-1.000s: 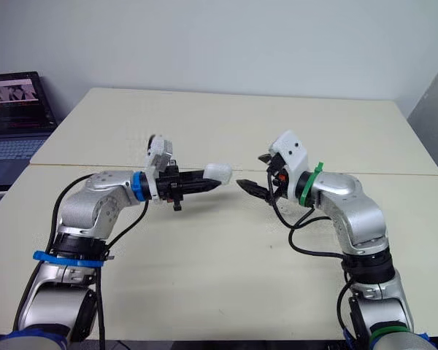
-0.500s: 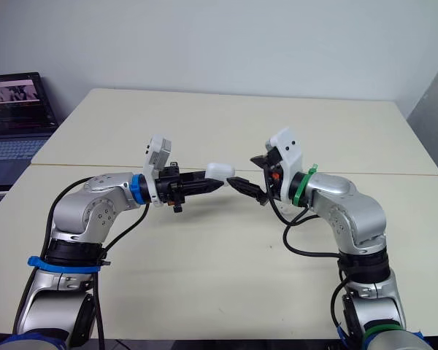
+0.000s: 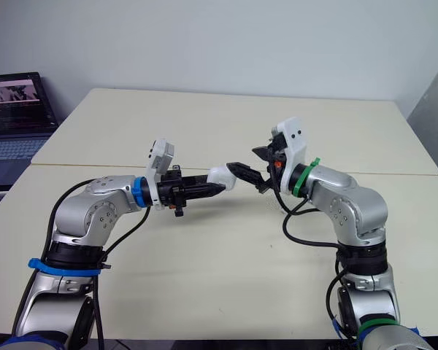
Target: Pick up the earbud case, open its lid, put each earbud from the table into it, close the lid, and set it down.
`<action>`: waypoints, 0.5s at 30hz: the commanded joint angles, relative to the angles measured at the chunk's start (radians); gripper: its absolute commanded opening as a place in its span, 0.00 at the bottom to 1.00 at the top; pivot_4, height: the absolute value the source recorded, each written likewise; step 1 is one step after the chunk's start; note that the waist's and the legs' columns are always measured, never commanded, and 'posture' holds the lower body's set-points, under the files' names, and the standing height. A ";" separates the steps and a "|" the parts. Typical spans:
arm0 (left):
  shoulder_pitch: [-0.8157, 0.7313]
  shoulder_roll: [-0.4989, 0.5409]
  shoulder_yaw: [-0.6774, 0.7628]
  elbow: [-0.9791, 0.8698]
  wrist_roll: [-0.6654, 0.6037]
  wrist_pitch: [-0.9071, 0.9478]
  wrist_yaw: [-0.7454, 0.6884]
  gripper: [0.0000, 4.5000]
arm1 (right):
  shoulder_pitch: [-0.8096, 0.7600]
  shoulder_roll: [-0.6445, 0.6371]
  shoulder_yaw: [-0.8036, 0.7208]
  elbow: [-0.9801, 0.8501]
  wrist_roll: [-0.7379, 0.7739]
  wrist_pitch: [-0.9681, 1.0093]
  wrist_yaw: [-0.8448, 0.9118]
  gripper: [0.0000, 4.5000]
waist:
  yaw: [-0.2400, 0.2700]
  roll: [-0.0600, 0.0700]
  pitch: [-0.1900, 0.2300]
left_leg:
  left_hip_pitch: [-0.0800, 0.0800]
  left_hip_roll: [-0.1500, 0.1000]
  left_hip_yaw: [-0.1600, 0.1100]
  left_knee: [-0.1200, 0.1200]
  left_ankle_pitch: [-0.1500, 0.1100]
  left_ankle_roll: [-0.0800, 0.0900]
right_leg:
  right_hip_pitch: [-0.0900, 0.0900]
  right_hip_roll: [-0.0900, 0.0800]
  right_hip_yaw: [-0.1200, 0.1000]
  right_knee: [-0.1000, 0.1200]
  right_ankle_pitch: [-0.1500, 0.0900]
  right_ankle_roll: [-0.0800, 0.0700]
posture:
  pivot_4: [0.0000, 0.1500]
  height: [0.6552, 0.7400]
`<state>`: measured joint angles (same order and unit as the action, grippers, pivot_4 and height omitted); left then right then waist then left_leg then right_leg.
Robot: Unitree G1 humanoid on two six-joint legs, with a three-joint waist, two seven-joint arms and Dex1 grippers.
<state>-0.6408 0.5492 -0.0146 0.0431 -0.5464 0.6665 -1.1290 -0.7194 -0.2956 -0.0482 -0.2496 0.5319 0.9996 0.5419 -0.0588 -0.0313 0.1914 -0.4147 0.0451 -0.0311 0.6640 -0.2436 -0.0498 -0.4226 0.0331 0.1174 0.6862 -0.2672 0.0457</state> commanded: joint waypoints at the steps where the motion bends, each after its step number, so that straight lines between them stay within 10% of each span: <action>1: -0.011 0.003 0.007 -0.032 -0.012 -0.022 -0.009 0.16 | -0.009 -0.040 -0.001 -0.027 0.028 -0.004 0.031 0.99 | 0.000 0.000 0.000 | 0.000 0.000 0.000 0.000 0.000 0.000 | 0.000 0.000 0.000 0.000 0.000 0.000 | 1.00 1.00; 15: -0.013 0.004 0.002 -0.042 -0.016 -0.030 -0.023 0.16 | 0.025 -0.074 0.091 -0.051 0.011 -0.036 0.051 0.99 | 0.000 0.000 0.000 | -0.001 0.000 0.000 -0.001 0.000 0.000 | 0.000 0.000 0.000 -0.004 0.000 0.000 | 1.00 1.00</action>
<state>-0.6408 0.5492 -0.0149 0.0433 -0.5465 0.6488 -1.1436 -0.6803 -0.3770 0.0602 -0.2723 0.5330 0.9869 0.6044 -0.0589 -0.0314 0.1914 -0.4153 0.0453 -0.0306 0.6629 -0.2437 -0.0497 -0.4222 0.0331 0.1177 0.6824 -0.2673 0.0458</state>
